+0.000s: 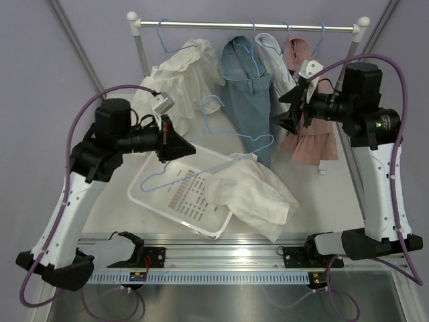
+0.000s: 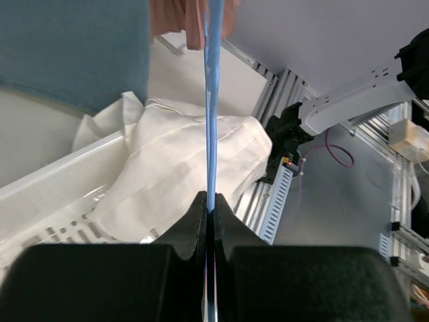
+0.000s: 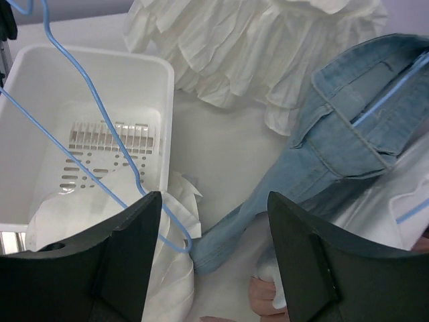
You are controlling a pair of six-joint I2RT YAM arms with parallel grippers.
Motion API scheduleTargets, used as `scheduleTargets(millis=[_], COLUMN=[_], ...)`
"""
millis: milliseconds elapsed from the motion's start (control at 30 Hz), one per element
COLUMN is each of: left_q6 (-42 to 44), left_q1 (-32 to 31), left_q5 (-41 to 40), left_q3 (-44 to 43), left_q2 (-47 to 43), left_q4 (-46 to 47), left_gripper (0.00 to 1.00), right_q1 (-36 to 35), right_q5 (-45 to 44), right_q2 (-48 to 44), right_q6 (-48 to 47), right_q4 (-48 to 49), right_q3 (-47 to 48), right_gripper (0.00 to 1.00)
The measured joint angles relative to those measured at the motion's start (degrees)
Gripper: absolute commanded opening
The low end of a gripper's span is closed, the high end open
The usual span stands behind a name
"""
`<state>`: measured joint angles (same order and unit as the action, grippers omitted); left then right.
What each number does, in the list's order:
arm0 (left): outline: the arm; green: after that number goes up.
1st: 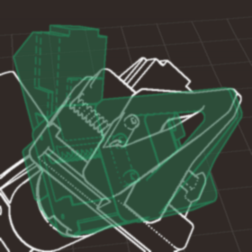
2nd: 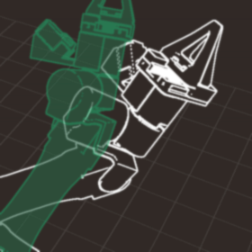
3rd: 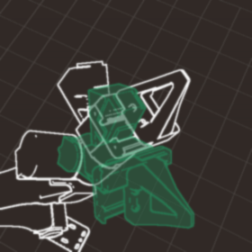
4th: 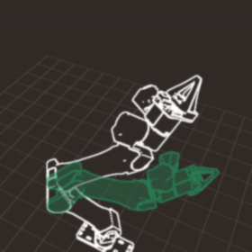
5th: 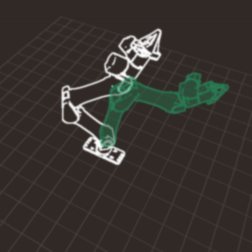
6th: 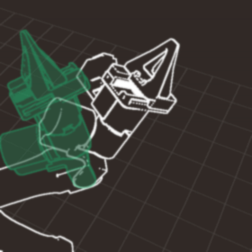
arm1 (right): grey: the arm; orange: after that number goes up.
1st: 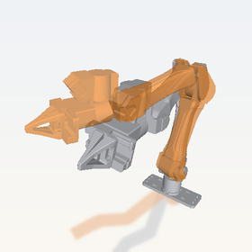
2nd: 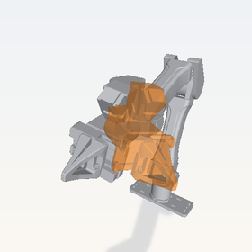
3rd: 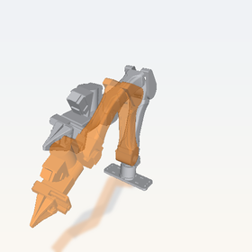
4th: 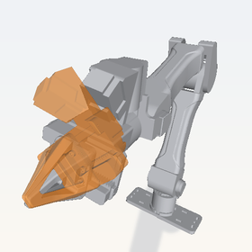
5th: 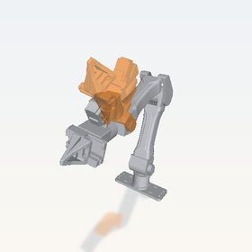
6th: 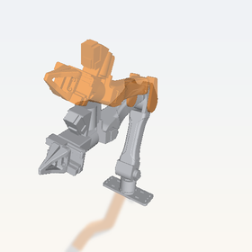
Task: Remove the skirt from the hanger
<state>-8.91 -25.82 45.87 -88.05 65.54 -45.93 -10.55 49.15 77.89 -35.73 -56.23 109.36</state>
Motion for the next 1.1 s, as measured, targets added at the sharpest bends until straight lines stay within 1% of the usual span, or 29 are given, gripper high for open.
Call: scheduleTargets(millis=[67, 167, 300, 433, 567, 700, 867, 1033, 1100], left_q6=[1.3, 2.8, 4.4, 4.9, 5.1, 5.5, 5.4, 4.8, 4.3], left_q1=[2.2, 4.0, 5.0, 5.5, 5.7, 5.8, 5.8, 5.8, 5.8], left_q5=[-1.0, -3.5, -10.1, -19.8, -30.3, -37.4, -41.2, -41.3, -41.3], left_q3=[-0.1, -1.8, -6.2, -11.4, -17.4, -21.1, -23.8, -28.0, -28.4], left_q2=[-3.7, -6.7, -6.1, -1.4, 5.8, 11.7, 17.8, 24.7, 26.0], left_q4=[-1.7, -4.2, -6.5, -8.6, -8.8, -8.3, -5.7, 0.1, 2.4], left_gripper=[0.0, 0.0, 0.0, 0.0, 0.0, 0.0, 0.0, 0.0, 0.0], right_q1=[2.7, 5.8, 8.1, 9.5, 11.5, 12.6, 12.9, 13.1, 13.2], right_q5=[1.7, 3.8, 5.2, 6.0, 6.4, 6.4, 6.6, 6.8, 6.9], right_q2=[-0.8, -2.3, -3.7, -4.8, -5.5, -6.8, -8.8, -10.5, -11.0], right_q6=[1.3, 3.3, 5.6, 8.0, 10.1, 11.6, 13.0, 13.5, 13.5], right_q4=[0.5, 1.6, 3.1, 4.6, 5.4, 6.1, 7.4, 8.3, 8.4], right_q3=[1.6, 2.3, 1.3, -1.9, -5.1, -7.6, -10.1, -12.3, -13.2], right_gripper=[0.72, 0.73, 0.73, 0.73, 0.73, 0.73, 0.73, 0.73, 0.74])
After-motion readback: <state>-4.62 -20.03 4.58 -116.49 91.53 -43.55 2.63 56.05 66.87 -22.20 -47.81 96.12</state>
